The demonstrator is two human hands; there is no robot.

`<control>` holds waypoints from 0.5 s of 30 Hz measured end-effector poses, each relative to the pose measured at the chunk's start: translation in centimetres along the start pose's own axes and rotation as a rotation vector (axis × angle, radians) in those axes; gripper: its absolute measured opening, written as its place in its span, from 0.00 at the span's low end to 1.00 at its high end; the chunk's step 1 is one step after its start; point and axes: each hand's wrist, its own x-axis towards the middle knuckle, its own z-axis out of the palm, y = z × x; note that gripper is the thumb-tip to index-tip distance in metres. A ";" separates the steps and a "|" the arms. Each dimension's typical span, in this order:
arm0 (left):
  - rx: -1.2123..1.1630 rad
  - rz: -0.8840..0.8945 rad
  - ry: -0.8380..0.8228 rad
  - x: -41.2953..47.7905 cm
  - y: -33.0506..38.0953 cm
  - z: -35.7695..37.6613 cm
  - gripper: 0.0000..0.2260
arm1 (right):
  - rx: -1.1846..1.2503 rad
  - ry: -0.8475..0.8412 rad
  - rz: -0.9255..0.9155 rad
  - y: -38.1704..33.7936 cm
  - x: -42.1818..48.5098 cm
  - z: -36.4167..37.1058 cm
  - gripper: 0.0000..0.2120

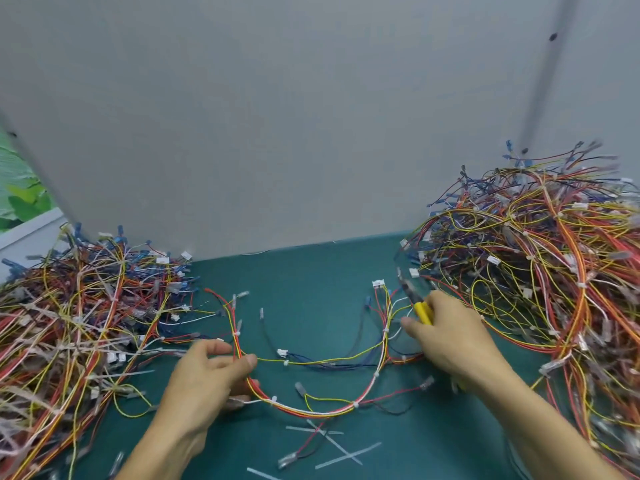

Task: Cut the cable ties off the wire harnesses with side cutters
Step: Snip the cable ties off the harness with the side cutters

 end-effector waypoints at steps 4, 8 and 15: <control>0.058 -0.016 -0.073 0.2 -0.1 -0.5 0.15 | -0.246 -0.069 -0.037 -2.6 -0.2 1.7 0.16; 0.061 0.012 -0.127 0.4 0.4 -1.0 0.08 | -0.248 -0.108 0.008 -4.0 0.7 2.9 0.10; -0.143 0.104 -0.085 2.1 3.2 -0.9 0.08 | 0.692 0.027 0.086 -3.1 2.5 0.2 0.05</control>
